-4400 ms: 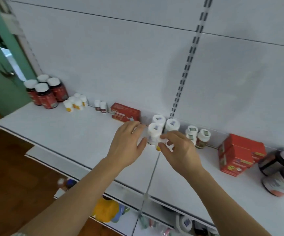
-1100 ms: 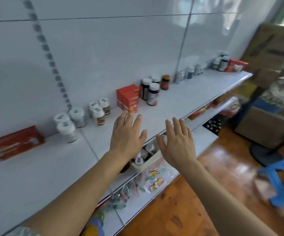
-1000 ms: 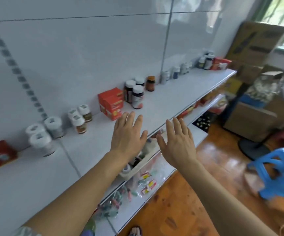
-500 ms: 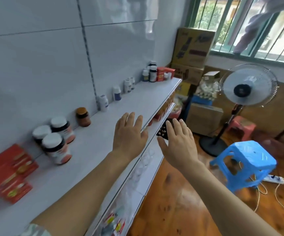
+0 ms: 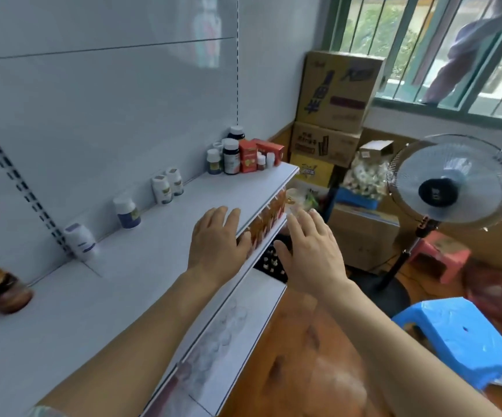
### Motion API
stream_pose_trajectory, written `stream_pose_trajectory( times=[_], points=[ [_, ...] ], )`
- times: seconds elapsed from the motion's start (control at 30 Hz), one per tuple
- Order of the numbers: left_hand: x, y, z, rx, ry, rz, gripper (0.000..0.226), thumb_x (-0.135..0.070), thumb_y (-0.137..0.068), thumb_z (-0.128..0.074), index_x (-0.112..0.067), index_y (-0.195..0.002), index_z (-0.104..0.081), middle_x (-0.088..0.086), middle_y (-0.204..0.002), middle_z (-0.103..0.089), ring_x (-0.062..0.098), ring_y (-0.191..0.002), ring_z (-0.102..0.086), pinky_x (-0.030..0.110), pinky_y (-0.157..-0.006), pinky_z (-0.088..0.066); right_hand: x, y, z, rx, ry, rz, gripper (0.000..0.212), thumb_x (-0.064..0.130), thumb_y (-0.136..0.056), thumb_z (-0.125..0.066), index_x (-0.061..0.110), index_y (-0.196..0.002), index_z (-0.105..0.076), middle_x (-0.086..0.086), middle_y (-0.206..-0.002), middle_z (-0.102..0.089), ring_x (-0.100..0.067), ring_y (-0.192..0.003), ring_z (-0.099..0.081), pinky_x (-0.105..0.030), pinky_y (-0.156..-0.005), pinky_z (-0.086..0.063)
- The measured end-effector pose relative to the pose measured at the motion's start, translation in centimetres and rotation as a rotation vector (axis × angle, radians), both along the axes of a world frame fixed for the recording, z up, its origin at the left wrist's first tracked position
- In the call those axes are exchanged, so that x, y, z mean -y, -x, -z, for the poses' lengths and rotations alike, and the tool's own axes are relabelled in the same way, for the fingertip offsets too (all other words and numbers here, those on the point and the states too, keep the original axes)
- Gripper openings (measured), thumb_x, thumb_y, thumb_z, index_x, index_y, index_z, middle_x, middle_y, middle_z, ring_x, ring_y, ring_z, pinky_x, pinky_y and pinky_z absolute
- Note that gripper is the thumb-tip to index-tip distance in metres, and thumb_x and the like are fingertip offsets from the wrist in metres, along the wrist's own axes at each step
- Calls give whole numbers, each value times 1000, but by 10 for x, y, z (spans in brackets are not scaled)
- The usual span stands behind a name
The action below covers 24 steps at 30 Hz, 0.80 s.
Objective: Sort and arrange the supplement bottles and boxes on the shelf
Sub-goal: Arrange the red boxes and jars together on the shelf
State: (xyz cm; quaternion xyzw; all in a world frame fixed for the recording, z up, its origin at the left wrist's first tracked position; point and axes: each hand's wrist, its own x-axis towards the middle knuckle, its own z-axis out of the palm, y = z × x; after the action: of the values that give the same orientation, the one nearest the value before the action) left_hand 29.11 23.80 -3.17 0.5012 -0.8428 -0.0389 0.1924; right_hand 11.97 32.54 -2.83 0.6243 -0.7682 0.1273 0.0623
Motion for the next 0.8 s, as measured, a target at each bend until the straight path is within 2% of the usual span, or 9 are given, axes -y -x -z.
stream_pose_trajectory(
  times=[0.23,0.43,0.6,0.8],
  points=[
    [100,51,1,-25,1,-100,55,-41,-97,-45,-13,-145,-42,8,-146,-47,26,-136,-37,40,-115,-29,116,69,-1,-3,-5,-115,65,53,-100,-35,15,-152,-30,-9,-158,-32,-30,-150,-16,-45,-122,-18],
    [203,90,8,-57,-19,-165,56,-39,-96,-50,-10,-143,-43,11,-142,-49,32,-132,-41,44,-112,-33,225,108,5,25,-85,-181,67,52,-101,-36,15,-155,-22,-12,-162,-22,-30,-151,-8,-43,-123,-12],
    [276,115,9,-85,-7,-193,55,-39,-94,-53,-10,-141,-46,12,-136,-54,32,-125,-46,44,-105,-39,306,135,1,-19,-47,-272,63,46,-100,-42,13,-152,-28,-11,-154,-34,-30,-147,-19,-41,-121,-18],
    [334,131,12,-83,-11,-258,53,-32,-90,-56,-4,-135,-53,16,-134,-57,35,-122,-50,45,-105,-39,393,153,14,17,-20,-371,60,41,-96,-46,11,-148,-36,-11,-147,-44,-32,-141,-30,-46,-116,-30]
  ],
)
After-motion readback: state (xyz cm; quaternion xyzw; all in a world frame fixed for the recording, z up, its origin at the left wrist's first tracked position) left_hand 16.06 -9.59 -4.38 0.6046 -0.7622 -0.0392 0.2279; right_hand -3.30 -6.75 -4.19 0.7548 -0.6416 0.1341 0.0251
